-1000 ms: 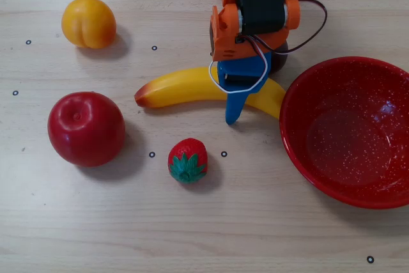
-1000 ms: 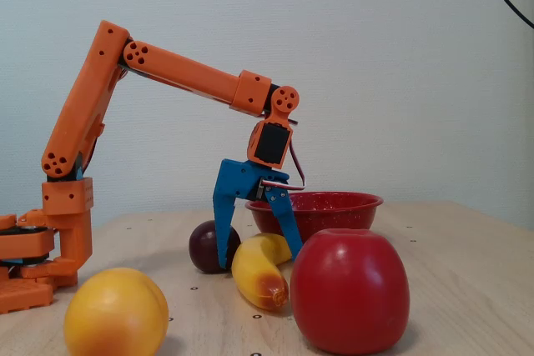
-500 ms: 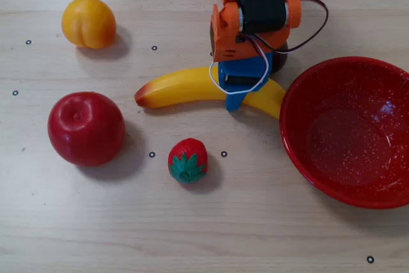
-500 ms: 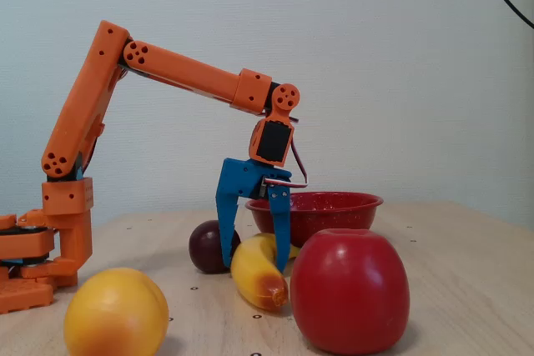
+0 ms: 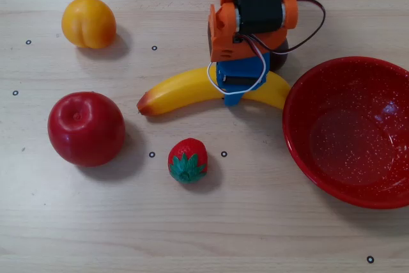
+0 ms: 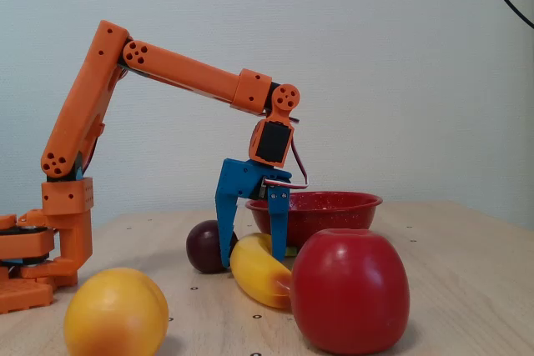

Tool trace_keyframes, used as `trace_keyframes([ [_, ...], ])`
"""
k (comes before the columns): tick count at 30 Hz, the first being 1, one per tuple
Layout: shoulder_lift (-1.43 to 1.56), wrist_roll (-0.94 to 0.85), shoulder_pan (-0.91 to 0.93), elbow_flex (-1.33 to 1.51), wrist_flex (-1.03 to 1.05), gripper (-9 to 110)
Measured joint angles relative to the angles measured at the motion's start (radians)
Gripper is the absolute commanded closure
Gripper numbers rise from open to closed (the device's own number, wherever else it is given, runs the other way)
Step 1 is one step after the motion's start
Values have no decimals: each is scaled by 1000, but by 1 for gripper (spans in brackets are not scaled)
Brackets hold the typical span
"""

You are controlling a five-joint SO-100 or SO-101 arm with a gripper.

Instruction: Put the banana in the red bowl.

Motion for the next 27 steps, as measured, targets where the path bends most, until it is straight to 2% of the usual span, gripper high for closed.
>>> trace_keyframes([
  [9,8,18,-75,-49,170,101],
  [27,239,75,-115,-158,249,101],
])
